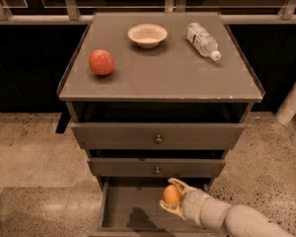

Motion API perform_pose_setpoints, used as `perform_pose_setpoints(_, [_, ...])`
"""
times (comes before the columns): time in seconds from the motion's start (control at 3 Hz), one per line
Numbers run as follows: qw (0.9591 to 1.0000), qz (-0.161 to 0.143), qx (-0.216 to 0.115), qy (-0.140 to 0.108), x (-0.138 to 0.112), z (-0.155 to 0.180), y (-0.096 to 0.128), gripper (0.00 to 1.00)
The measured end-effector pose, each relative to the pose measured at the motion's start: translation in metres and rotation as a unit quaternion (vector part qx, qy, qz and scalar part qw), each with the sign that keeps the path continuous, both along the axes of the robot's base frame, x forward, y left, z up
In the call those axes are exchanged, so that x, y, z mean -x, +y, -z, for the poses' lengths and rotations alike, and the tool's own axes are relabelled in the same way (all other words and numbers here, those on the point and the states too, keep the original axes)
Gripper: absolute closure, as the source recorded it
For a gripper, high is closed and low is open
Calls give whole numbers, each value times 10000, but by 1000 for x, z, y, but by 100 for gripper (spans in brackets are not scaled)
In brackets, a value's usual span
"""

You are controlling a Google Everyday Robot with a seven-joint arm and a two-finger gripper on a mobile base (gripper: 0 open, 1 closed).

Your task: Pick orange from bottom drawer and place on counter

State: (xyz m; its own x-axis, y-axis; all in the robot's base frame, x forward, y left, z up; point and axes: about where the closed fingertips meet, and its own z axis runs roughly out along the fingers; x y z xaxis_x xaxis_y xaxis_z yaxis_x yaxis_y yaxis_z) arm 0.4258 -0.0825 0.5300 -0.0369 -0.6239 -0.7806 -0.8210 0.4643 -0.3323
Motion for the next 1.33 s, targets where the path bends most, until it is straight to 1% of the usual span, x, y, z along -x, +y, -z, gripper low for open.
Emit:
perform_pose_setpoints(0.33, [9980,-22,478,-403,-23,-64,-27,100])
perform_pose_setpoints(0.67, [9938,73,855,-710,-42,-121,-51,100])
perform_pose_setpoints(1.0, [9894,41,1045,-1011,-62,-168,-61,100])
perform_pose_setpoints(1.33, [9840,-24,1155,-1353,-77,-210,-58,100])
